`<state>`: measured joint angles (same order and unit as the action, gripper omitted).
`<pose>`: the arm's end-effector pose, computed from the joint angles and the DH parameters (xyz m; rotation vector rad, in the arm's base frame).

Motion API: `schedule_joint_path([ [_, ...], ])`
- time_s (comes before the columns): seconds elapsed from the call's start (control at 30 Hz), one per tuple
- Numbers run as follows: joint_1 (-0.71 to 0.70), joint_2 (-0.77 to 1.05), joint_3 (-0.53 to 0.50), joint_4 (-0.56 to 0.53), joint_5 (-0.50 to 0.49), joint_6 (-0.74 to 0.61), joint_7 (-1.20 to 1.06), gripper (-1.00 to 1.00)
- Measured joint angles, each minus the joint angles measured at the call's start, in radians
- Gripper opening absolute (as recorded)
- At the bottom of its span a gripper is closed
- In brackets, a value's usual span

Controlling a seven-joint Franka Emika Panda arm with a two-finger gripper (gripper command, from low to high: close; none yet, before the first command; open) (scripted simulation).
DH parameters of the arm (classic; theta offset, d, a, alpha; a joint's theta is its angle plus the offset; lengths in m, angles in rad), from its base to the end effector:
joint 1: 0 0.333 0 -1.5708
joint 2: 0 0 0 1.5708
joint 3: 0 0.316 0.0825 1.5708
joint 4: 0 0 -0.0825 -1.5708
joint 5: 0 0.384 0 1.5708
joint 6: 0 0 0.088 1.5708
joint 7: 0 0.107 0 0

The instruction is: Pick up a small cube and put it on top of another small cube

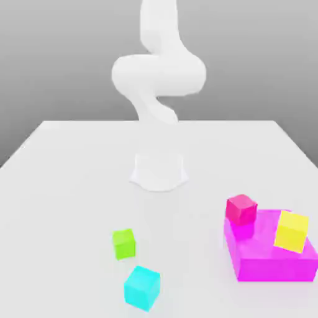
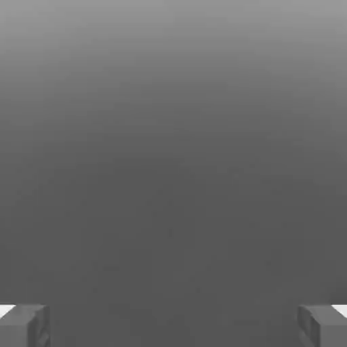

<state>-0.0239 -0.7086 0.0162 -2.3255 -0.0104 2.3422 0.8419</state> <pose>0.3813 -0.0010 0.6696 -2.4717 1.1113 -0.9521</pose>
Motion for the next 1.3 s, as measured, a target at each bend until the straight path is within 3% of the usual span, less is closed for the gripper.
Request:
schedule_joint_path([
  [0.5,-0.107,0.551,0.057,-0.153,-0.065,0.253,0.253,0.0],
  [0.77,-0.122,0.838,0.052,-0.235,-0.039,0.389,0.344,0.0],
  [0.97,-0.106,1.054,0.03,-0.219,-0.05,0.548,0.373,0.0],
  [1.0,-0.102,1.08,0.025,-0.214,-0.053,0.569,0.376,-1.0],
  [1.3,-0.111,1.028,0.036,-0.224,-0.047,0.527,0.371,-1.0],
])
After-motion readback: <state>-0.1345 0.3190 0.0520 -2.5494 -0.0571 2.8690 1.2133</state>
